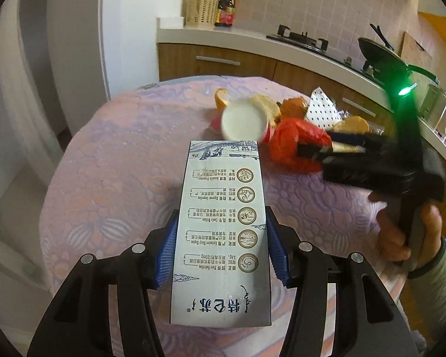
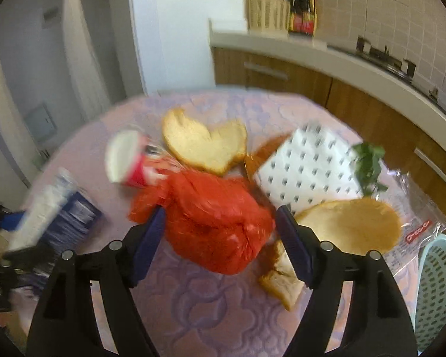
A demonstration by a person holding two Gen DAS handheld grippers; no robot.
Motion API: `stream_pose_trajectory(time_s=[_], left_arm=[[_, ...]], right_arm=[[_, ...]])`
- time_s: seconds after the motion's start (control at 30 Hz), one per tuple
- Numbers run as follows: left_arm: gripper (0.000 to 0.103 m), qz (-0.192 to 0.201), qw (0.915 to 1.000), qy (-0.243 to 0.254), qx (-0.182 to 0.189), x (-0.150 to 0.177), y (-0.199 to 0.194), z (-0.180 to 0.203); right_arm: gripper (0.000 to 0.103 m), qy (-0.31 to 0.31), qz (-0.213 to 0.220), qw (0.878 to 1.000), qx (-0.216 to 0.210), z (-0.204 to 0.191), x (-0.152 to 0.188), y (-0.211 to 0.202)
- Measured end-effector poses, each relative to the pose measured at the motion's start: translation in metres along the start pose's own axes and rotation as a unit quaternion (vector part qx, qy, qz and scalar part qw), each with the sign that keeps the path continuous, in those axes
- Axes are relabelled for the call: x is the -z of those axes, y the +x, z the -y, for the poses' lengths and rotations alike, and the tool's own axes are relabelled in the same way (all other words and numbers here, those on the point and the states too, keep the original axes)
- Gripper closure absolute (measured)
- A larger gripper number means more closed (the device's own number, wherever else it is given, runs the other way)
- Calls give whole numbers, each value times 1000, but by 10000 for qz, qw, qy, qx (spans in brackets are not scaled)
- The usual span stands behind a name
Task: Collect trash
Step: 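Grasp the white printed box with left tool while right tool grasps the red plastic bag, then carry box and red bag over the basket and release both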
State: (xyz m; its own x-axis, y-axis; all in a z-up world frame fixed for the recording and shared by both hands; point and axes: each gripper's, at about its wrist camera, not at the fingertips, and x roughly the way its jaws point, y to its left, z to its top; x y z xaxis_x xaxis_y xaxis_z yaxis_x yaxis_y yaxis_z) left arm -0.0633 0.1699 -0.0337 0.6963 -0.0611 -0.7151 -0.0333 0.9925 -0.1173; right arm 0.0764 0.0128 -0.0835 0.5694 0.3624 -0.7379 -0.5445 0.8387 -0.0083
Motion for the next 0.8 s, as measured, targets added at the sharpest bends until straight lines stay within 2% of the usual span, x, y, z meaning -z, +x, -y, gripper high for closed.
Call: stream_pose_trajectory(time_s=[0.1,0.2,0.37,0.47,0.57,0.8], left_arm=[[51,53,10000,-42,54,0,-2,2],[51,100,9999,-85,70,0,-7,3],[51,317,9992,-23,237,-8,-19,17],[51,520,9980,157,331,-17,-29,38],[51,680,9961,315,462,-29,-34,65],[51,899,9886,787,911,-62,-28,149]], right_arm=[[46,15,187,9997,-132,1,0,-10],[52,20,320,9994,-95,1,8,-25],[54,234,731,9970,-83,14,22,-64],[54,474,1042,9934,-4,31,31,-97],[54,735,1252,9893,124,55,37,-125],[54,1395,1586,9746,743,125,63,-180]])
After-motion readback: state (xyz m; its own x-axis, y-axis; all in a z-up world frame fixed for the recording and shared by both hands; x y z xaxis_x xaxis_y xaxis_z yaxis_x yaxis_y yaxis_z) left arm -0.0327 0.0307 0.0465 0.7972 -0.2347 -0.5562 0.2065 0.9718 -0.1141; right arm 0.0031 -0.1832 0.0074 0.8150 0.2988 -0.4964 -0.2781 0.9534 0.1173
